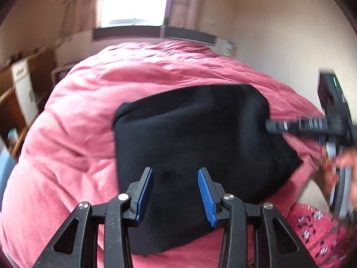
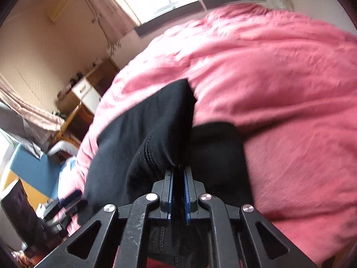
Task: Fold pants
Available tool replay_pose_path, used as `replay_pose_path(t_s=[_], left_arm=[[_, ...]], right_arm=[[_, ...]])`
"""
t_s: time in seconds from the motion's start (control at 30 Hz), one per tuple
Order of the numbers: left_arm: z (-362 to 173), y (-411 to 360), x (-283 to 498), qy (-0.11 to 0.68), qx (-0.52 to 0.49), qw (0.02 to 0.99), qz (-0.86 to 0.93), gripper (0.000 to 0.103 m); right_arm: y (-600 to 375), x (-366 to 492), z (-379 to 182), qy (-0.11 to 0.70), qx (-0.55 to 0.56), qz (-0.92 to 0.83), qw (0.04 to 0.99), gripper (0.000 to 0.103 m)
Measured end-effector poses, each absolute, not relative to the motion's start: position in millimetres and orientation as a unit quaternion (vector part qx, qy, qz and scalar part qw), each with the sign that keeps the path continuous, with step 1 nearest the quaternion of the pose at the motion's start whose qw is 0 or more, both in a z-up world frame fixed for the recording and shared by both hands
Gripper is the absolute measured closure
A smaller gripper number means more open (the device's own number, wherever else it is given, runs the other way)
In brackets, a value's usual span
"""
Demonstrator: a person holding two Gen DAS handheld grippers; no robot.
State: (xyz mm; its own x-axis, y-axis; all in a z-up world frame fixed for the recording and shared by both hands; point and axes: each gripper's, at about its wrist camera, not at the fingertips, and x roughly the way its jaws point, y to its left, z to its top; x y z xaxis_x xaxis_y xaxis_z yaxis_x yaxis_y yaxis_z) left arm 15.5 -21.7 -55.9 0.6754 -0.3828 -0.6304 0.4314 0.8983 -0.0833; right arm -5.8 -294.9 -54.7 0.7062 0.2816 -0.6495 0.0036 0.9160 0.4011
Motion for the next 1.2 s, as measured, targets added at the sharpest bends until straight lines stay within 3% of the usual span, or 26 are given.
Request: replay_pose_path(t_s=[0.13,0.27,0.37,0.43,0.5,0.63,0.73,0.77,0.8,0.83,0.9,1.03,1.2], left_arm=[[-67,-40,9,0.342,0.081,0.907,-0.234,0.06],[-72,-49,4,0.337,0.104,0.904,-0.242,0.057],[-74,-45,6,0.343,0.094,0.903,-0.241,0.057],[-74,-43,7,0.35,0.079,0.901,-0.243,0.055],[-72,-42,5,0.351,0.074,0.901,-0.243,0.055],[-71,-43,1,0.341,0.083,0.905,-0.24,0.055],[-68,-40,-1,0.33,0.072,0.91,-0.241,0.055],[-67,-39,-1,0.327,0.067,0.912,-0.24,0.055],[-66,-39,0,0.325,0.064,0.913,-0.237,0.055],[-65,-37,1,0.323,0.062,0.915,-0.232,0.055],[-62,-34,2,0.318,0.058,0.919,-0.226,0.055],[-63,-31,6,0.327,0.047,0.917,-0.225,0.055],[-79,-43,6,0.355,0.076,0.903,-0.23,0.048]], right_arm=[[-304,-4,-58,0.391,0.169,0.021,0.905,0.102],[-311,5,-98,0.454,0.182,-0.01,0.872,0.101],[-315,2,-94,0.427,0.232,0.02,0.874,0.085],[-315,4,-88,0.413,0.231,0.031,0.88,0.044],[-316,0,-83,0.391,0.238,0.035,0.889,0.035],[-316,3,-82,0.382,0.263,0.071,0.883,0.035],[-297,13,-94,0.435,0.213,0.088,0.871,0.035],[-287,15,-101,0.452,0.186,0.078,0.869,0.043],[-277,16,-105,0.459,0.157,0.07,0.872,0.065],[-269,20,-104,0.466,0.125,0.063,0.874,0.079],[-262,22,-89,0.461,0.08,0.057,0.882,0.091],[-288,22,-67,0.452,0.141,0.038,0.88,0.093],[-287,28,-105,0.498,0.133,0.016,0.857,0.089]])
